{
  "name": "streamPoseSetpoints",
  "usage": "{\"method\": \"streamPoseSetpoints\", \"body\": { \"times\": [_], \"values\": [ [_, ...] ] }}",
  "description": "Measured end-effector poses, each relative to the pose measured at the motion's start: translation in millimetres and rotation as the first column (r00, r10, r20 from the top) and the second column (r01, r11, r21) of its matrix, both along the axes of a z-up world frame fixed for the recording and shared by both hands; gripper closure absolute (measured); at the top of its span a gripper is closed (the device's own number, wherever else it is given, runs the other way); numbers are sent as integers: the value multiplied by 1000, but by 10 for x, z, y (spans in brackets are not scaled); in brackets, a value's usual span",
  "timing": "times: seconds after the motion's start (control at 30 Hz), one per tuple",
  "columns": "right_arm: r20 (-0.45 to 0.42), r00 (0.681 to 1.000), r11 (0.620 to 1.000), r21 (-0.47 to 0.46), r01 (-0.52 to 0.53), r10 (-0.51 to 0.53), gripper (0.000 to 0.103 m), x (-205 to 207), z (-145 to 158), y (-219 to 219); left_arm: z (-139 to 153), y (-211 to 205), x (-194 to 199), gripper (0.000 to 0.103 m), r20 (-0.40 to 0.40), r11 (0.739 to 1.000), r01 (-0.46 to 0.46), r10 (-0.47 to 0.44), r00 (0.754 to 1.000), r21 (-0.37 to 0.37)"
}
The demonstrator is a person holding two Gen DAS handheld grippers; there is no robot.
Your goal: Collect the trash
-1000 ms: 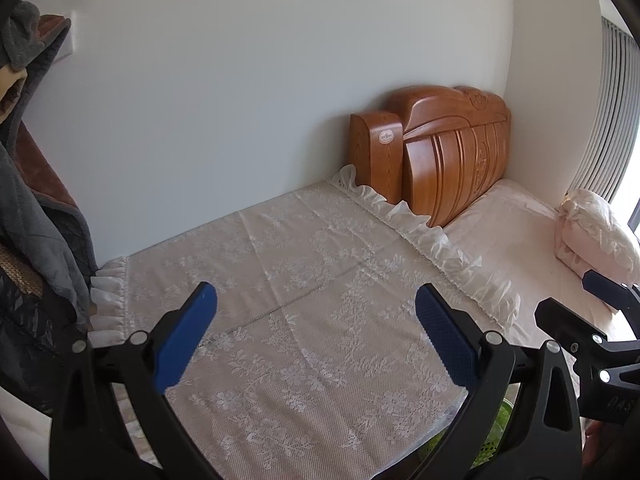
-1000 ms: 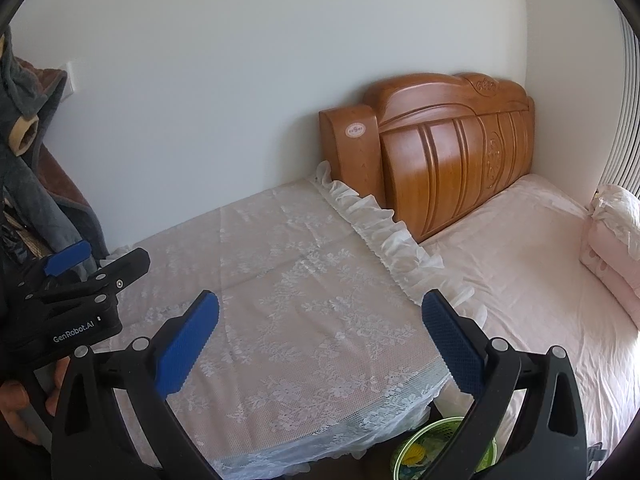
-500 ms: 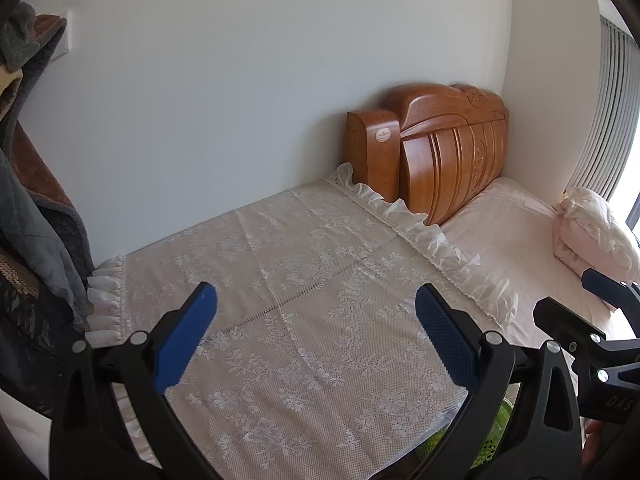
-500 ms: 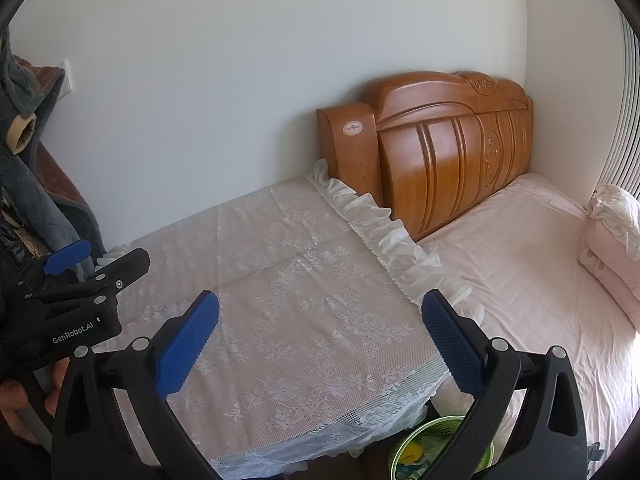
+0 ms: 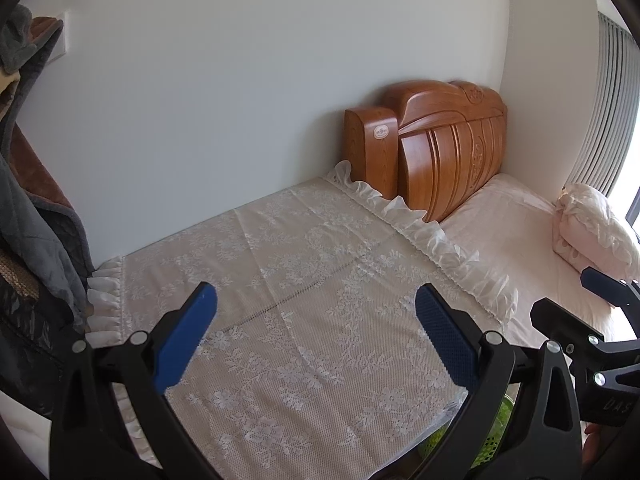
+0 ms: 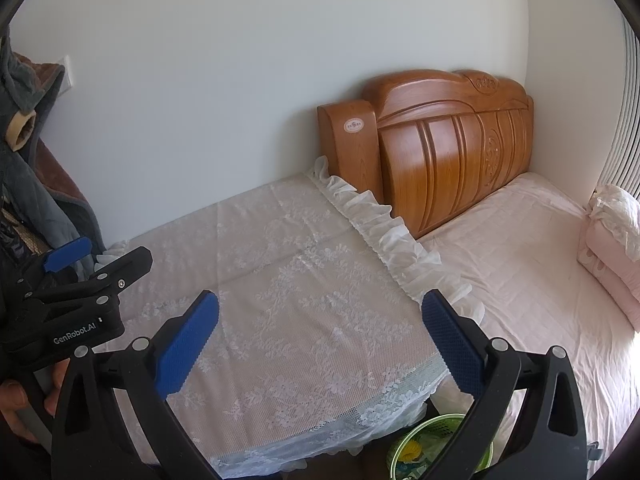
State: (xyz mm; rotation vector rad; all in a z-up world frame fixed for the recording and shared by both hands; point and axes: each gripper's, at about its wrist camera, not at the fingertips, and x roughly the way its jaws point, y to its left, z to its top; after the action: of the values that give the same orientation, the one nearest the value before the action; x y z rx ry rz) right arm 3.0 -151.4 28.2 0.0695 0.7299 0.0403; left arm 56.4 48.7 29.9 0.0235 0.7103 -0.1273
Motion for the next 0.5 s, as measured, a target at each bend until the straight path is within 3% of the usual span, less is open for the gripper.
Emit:
{"method": "streamPoseSetpoints", "body": {
  "times": [0.5],
  "values": [
    [-4,1000,1000,3,-5,5,2,-23,-9,-29,-54,30,42,8,-22,1000,17,-17,1000,-15]
  ]
}}
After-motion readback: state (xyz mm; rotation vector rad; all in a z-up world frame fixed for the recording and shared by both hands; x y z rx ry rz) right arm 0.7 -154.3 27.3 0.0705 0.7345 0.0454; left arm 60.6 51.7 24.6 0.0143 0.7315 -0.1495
